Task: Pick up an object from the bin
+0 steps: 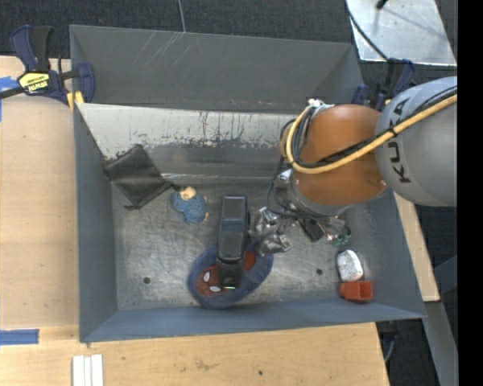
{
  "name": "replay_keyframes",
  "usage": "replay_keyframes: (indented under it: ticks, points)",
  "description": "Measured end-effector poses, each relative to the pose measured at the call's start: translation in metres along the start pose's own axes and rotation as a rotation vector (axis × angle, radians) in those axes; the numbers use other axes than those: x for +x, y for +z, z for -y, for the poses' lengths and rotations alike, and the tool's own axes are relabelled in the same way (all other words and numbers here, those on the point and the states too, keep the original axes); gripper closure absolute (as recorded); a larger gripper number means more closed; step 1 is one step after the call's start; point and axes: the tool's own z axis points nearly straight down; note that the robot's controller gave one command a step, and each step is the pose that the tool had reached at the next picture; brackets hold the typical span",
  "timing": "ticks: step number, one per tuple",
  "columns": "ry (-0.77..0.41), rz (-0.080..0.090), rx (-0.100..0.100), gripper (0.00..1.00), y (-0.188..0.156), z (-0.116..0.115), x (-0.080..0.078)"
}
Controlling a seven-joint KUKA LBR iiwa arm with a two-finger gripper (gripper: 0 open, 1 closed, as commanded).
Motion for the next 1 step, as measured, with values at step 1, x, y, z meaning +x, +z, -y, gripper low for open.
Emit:
replay_keyframes:
  ticks: [1]
  points:
    - [-0.254, 0.014, 0.005, 1.0, 0.016, -0.0012, 0.0062]
